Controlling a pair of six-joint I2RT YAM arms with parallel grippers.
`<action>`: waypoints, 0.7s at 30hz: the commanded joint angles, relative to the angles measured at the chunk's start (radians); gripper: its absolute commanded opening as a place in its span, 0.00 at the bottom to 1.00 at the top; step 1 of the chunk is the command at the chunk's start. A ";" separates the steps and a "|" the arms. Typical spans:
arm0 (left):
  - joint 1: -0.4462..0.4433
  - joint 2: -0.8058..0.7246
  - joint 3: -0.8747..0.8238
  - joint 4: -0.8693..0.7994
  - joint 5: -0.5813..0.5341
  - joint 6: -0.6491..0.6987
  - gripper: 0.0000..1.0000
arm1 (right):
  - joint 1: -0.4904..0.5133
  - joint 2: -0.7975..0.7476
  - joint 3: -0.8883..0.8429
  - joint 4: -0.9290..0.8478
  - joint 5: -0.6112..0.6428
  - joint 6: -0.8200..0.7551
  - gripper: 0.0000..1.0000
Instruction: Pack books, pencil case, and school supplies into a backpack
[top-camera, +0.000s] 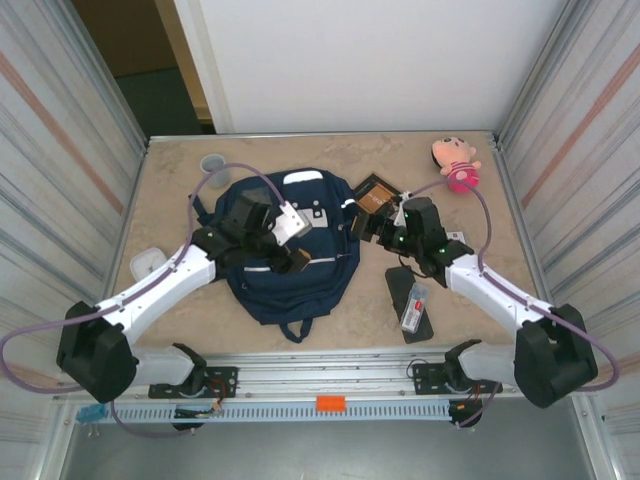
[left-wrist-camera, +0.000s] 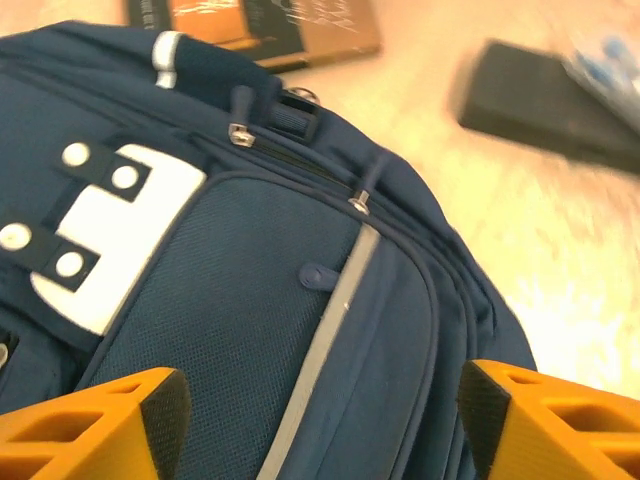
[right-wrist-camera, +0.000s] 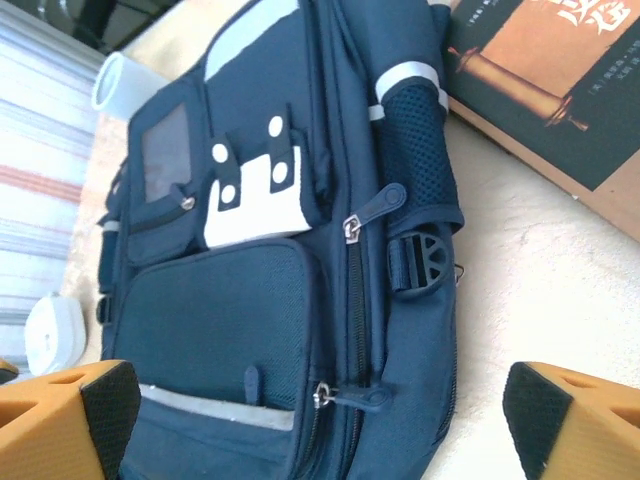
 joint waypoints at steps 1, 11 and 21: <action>-0.005 0.014 -0.056 -0.074 0.008 0.338 0.74 | 0.015 -0.045 -0.044 0.072 -0.027 -0.030 0.95; -0.011 0.130 -0.125 0.106 -0.073 0.456 0.83 | 0.050 -0.076 -0.066 0.061 -0.015 -0.062 0.95; -0.033 0.250 -0.116 0.163 -0.146 0.473 0.87 | 0.051 -0.069 -0.069 0.069 -0.018 -0.073 0.96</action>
